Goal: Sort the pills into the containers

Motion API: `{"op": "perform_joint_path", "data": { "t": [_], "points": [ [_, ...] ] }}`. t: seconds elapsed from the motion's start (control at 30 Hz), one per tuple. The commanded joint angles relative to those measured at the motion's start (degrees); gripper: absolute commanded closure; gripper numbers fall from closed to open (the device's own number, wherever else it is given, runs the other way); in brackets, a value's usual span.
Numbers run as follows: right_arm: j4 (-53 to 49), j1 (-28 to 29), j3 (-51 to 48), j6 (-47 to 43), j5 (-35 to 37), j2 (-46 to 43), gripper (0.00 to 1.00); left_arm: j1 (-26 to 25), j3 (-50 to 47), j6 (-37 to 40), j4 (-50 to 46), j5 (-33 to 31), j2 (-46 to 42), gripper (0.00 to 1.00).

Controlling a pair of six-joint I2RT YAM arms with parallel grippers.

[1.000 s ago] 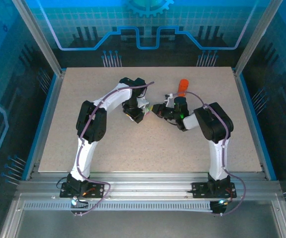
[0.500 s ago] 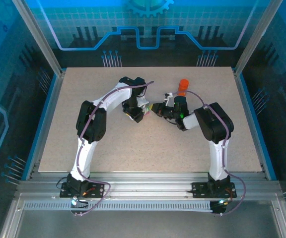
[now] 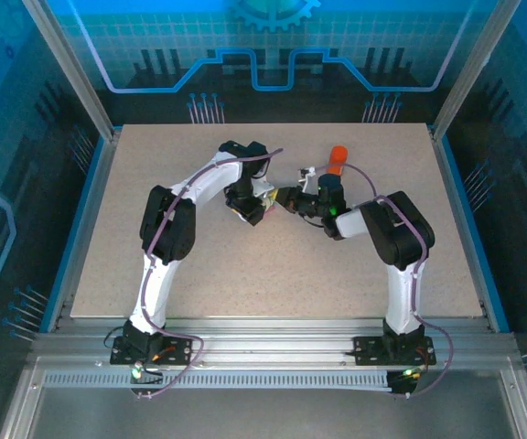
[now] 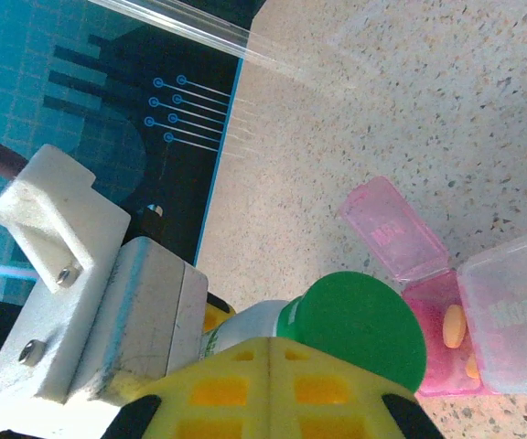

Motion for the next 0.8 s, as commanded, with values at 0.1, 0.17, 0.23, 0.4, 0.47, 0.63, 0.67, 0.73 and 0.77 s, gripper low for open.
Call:
{"op": "perform_joint_path", "data": {
  "t": [0.1, 0.17, 0.23, 0.4, 0.47, 0.63, 0.67, 0.73, 0.77],
  "points": [
    [-3.8, 1.5, 1.8, -3.1, 1.3, 2.6, 0.95, 0.0, 1.8, -0.6, -0.4, 2.6, -0.8, 1.0],
    [-5.9, 1.4, 1.4, -4.9, 2.5, 2.3, 0.96, 0.0, 1.7, -0.6, -0.1, 2.8, -1.2, 1.0],
    [-7.8, 1.3, 1.5, -6.3, 2.9, 2.2, 0.96, 0.1, 1.6, -0.5, 0.0, 3.1, -1.5, 1.0],
    [-9.8, 1.1, 1.6, -7.5, 3.3, 2.4, 0.95, 0.0, 1.4, -0.6, 0.6, 3.2, -1.9, 1.0],
    [-10.6, 1.0, 1.8, -7.9, 3.4, 2.6, 0.95, 0.1, 1.3, -0.6, 0.6, 3.6, -2.2, 1.0],
    [-9.0, 0.7, 1.0, -7.3, 2.9, 2.1, 0.95, 0.2, 1.4, -0.2, -0.1, 2.1, -1.4, 0.99],
    [-8.6, 0.6, 0.7, -7.1, 2.7, 1.5, 0.96, 0.1, 1.8, 0.0, -1.0, 1.8, -0.9, 1.0],
    [-8.1, 0.2, -0.3, -7.1, 2.4, -0.1, 0.95, 0.2, 2.3, 0.0, -1.8, 1.1, 0.0, 1.0],
    [-8.0, 0.0, -1.0, -7.3, 2.3, -1.4, 0.95, 0.2, 2.6, -0.2, -2.1, 0.1, 0.3, 1.0]
  ]
}}
